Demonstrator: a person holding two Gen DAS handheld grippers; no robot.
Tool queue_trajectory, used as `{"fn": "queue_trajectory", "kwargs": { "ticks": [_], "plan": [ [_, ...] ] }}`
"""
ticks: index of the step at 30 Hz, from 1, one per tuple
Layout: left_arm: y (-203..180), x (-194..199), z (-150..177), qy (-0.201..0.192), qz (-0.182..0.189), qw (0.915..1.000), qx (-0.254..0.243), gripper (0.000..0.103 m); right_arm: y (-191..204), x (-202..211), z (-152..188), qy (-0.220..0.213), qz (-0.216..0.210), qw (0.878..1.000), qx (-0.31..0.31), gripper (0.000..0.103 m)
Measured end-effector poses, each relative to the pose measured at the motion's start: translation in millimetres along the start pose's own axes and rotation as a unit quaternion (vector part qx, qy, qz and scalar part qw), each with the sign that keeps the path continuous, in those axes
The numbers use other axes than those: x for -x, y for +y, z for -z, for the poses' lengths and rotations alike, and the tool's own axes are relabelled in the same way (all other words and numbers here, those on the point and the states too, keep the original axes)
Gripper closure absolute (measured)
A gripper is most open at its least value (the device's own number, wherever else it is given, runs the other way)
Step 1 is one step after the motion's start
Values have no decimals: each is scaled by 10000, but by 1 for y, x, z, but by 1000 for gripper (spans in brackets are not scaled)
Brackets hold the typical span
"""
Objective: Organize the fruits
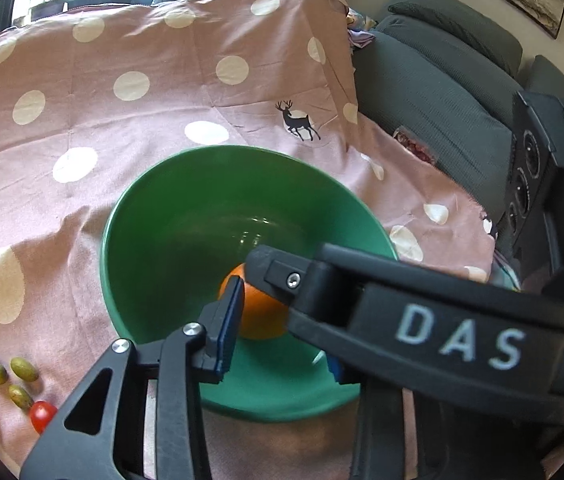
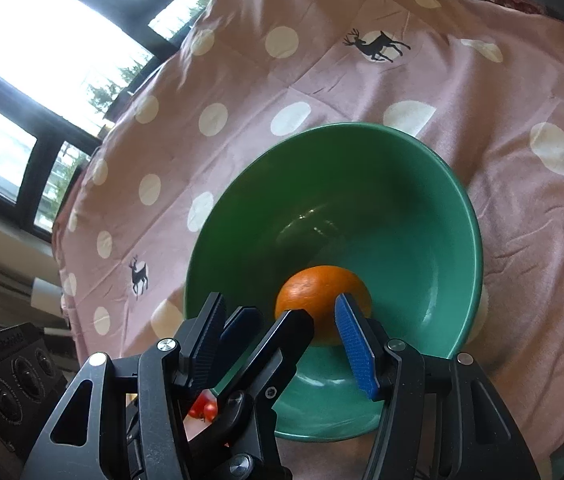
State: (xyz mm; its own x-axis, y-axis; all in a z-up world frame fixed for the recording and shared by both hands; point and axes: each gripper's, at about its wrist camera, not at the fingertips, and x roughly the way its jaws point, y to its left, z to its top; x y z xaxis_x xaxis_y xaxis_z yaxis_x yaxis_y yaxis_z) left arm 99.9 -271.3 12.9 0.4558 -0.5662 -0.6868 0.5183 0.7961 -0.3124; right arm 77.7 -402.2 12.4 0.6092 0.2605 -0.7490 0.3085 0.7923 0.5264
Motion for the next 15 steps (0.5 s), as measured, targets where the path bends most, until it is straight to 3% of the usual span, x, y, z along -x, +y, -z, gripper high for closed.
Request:
{"fn": "queue_trajectory", "kwargs": {
  "ticks": [3, 12, 15],
  "plan": [
    [-1, 3, 1, -9, -116, 9999, -14, 63, 2, 0, 2, -68, 310, 9995, 37, 43],
    [10, 36, 9, -236, -358, 9991, 51, 45, 4, 8, 5, -200, 165, 9996, 90, 43],
    [15, 47, 12, -289, -440, 9986, 81, 43, 8, 8, 8, -245, 114, 9995, 134, 41]
  ]
}}
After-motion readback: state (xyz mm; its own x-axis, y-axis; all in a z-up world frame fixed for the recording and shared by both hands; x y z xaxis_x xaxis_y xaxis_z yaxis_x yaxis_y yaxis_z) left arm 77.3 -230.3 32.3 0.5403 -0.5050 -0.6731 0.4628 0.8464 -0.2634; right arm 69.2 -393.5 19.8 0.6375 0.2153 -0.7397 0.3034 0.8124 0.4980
